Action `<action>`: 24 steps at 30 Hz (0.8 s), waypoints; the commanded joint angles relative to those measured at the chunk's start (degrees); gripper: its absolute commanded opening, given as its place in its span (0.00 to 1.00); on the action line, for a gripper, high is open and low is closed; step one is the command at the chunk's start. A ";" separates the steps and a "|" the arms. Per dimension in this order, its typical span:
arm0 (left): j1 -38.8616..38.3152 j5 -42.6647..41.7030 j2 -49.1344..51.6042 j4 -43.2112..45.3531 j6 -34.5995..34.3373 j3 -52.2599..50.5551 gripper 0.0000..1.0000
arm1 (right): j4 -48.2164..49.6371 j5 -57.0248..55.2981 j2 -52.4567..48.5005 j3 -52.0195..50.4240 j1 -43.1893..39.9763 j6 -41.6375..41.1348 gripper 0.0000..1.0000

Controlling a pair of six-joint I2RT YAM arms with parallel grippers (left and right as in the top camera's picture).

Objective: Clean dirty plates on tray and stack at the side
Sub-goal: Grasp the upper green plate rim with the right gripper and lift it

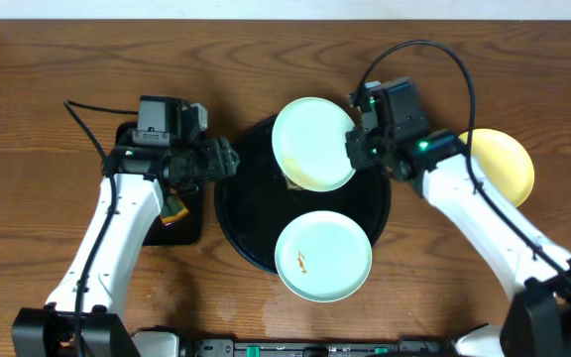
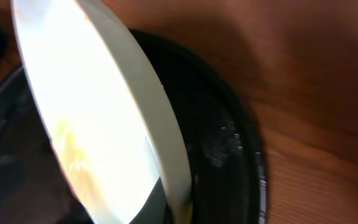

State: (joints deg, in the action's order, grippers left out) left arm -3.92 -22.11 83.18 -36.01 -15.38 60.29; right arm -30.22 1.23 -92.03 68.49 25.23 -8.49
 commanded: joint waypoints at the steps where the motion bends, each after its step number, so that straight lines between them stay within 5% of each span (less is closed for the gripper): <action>1: 0.37 2.29 -0.46 -0.66 2.16 0.92 0.67 | -0.72 -13.94 1.81 0.09 3.78 0.33 0.01; 13: 0.37 2.29 -0.46 -1.22 2.27 0.92 0.67 | -2.56 -44.78 3.65 0.09 19.02 -0.72 0.01; 24: 0.37 2.29 -0.46 -1.27 2.27 0.92 0.67 | 0.61 -47.74 3.65 0.09 20.85 1.84 0.01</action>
State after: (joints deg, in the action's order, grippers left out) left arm -3.79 -20.60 83.18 -37.10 -14.06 60.29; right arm -30.74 -43.22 -89.86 68.47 45.82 -8.19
